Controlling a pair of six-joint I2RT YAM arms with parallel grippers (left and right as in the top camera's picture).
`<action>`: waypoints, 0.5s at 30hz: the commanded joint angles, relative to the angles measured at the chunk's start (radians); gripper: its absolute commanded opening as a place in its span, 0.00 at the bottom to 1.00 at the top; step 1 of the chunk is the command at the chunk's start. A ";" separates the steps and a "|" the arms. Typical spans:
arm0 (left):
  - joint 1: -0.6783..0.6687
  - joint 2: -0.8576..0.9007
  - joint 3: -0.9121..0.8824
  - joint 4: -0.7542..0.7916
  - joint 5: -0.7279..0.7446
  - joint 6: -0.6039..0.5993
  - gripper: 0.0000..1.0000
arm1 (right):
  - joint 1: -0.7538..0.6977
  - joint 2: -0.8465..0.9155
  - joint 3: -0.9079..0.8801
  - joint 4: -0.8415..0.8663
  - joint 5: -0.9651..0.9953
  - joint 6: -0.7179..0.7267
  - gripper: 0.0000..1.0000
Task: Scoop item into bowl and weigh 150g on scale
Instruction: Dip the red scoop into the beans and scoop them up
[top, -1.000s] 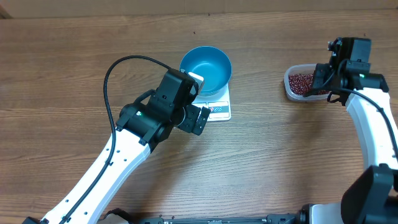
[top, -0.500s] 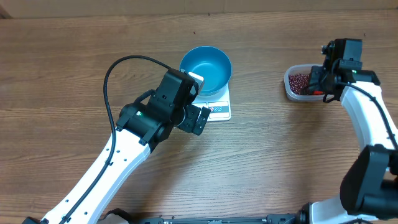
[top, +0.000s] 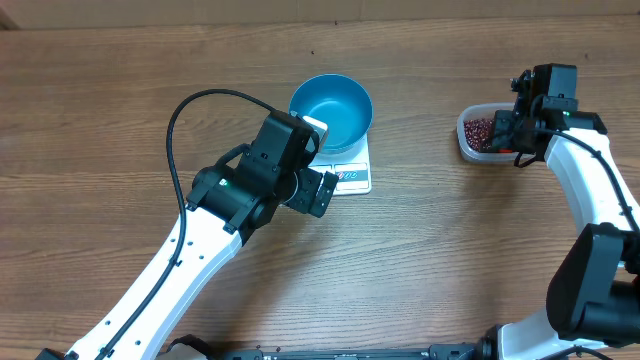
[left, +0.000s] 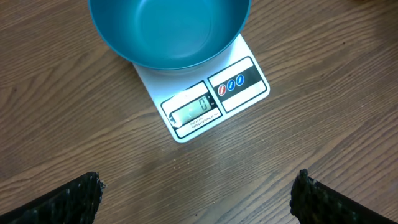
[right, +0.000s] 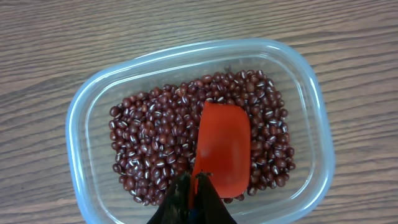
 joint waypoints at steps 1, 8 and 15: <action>-0.002 0.004 0.013 0.000 0.004 0.023 1.00 | -0.002 0.023 0.010 0.000 -0.077 0.003 0.04; -0.002 0.004 0.013 0.000 0.004 0.023 0.99 | -0.036 0.023 0.010 0.000 -0.187 0.007 0.04; -0.002 0.004 0.012 0.000 0.004 0.023 0.99 | -0.118 0.036 0.010 -0.004 -0.321 0.029 0.04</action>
